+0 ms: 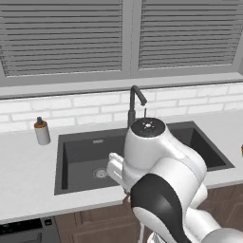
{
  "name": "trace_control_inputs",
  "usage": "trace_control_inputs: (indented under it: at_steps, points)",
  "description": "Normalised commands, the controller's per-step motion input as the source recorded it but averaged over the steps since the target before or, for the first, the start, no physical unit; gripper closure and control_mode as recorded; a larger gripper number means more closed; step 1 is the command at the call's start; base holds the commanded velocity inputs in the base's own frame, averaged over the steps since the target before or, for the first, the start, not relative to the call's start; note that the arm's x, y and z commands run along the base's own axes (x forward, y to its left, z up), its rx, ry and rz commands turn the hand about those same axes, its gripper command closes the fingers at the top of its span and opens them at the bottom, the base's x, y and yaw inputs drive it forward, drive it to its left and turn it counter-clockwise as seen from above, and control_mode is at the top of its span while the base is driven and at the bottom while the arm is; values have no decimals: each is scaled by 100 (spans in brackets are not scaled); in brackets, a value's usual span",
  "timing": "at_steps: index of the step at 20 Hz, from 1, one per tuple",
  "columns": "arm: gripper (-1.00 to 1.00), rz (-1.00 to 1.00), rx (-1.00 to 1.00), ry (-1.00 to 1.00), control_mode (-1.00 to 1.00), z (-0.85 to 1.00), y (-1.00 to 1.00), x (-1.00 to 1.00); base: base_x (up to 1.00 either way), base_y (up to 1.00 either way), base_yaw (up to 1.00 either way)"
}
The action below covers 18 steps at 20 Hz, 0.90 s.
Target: Pick the pan and sponge and place them into the sink. Then turn on the water.
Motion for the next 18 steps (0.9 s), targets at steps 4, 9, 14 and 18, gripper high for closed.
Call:
trace_control_inputs:
  at_steps: [4,9,14,18]
  points:
    - [100,-11,-4,6,-100,47,-39,32,0,0,0]
    - [100,-4,-2,7,-100,-8,-9,40,0,0,0]
    - [100,-1,0,0,-100,-35,7,54,0,0,0]
    - [100,0,0,0,-100,-39,25,46,0,0,0]
